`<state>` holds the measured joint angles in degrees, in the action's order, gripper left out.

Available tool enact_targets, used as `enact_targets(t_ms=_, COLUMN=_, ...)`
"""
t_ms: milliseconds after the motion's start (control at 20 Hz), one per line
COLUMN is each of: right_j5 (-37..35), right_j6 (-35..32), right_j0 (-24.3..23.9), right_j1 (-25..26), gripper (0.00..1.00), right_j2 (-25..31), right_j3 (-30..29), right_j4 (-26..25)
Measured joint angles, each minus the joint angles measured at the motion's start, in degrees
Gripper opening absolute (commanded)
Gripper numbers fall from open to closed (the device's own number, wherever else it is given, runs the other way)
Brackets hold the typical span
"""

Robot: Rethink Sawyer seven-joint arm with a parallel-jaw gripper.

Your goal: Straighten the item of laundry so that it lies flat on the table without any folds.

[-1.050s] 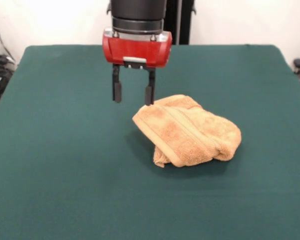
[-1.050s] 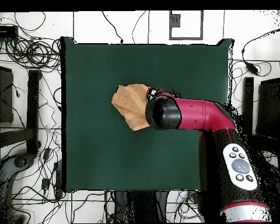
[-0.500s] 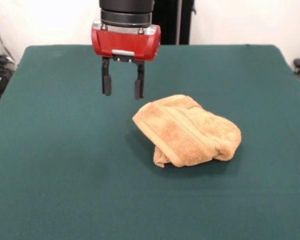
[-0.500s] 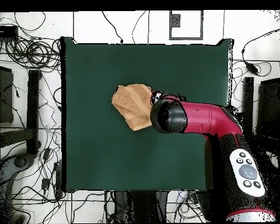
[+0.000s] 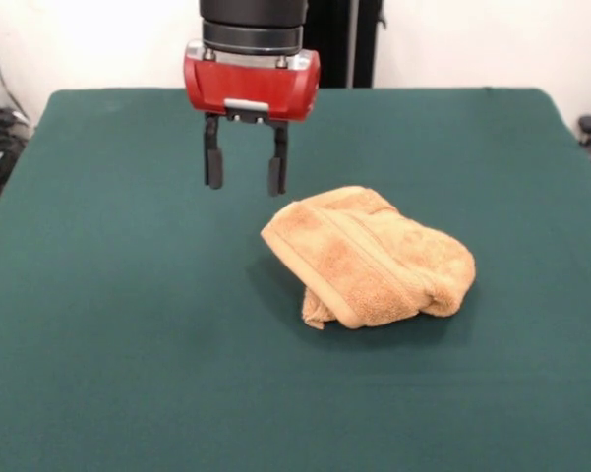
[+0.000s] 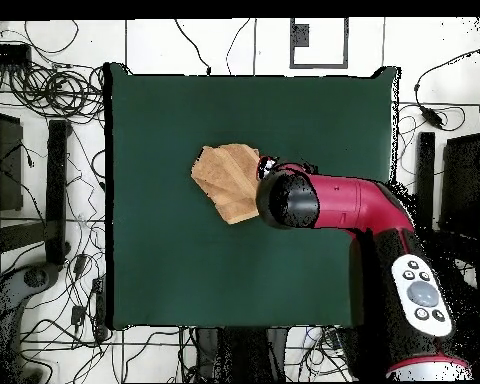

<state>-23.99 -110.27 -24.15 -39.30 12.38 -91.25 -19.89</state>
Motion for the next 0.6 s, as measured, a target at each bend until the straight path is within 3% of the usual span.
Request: enact_targets(t_ms=600, right_j5=2.86, right_j6=0.00, right_j0=1.10, right_j1=4.97, gripper=1.00, right_j2=-0.18, right_j3=0.03, right_j4=-0.89)
